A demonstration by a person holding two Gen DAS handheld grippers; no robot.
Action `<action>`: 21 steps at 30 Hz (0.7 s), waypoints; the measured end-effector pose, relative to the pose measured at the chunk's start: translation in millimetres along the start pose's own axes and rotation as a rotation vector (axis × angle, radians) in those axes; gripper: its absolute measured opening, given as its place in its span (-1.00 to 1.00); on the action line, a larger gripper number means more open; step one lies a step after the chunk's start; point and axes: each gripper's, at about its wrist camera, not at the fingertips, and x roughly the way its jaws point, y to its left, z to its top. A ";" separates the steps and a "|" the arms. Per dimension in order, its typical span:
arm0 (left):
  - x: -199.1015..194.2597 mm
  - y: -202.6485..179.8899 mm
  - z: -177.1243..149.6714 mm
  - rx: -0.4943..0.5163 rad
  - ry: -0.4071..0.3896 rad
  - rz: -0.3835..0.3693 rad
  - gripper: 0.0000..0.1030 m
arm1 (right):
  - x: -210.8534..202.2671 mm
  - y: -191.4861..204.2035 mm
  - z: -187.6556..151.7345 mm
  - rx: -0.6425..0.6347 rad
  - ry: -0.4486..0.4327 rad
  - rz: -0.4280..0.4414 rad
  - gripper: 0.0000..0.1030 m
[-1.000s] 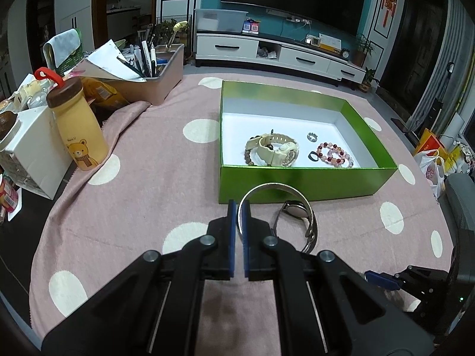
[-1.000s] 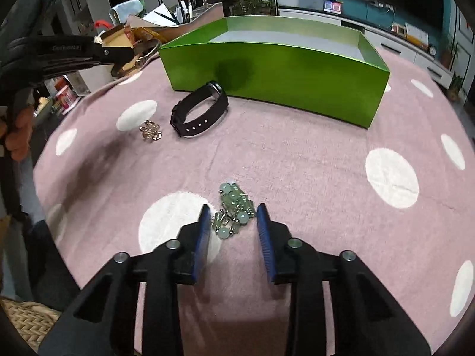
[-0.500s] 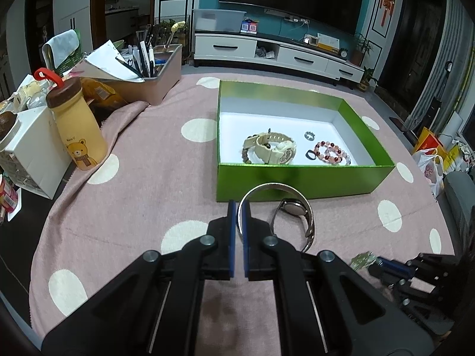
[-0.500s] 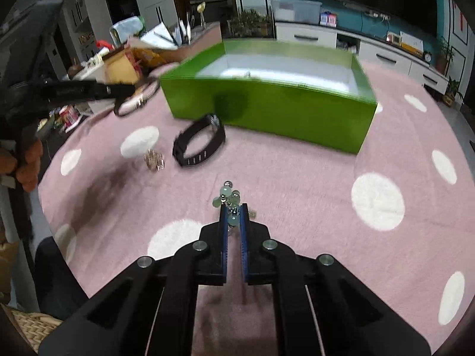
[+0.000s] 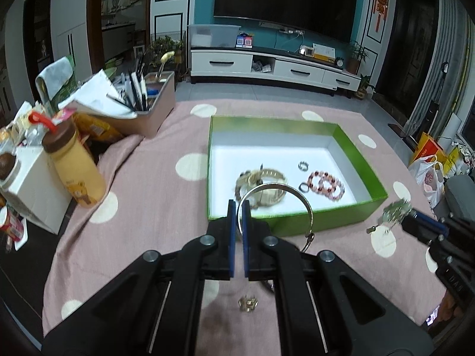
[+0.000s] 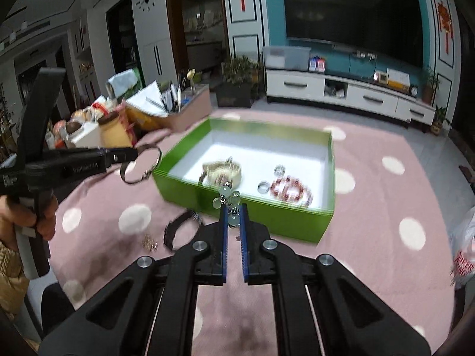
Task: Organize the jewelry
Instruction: 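Lift the bangle and jade pendant and move both tools toward the box, then carry the bangle and pendant over the green box and lower them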
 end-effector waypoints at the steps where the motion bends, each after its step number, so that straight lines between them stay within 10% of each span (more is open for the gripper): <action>1: 0.6 -1.3 3.4 0.003 -0.004 0.001 -0.94 | -0.4 -2.3 5.0 0.000 -0.010 -0.003 -0.86; 21: 45.5 -25.7 69.6 0.064 -0.029 0.016 -0.94 | 32.8 -32.9 65.6 0.002 -0.064 -0.059 -0.86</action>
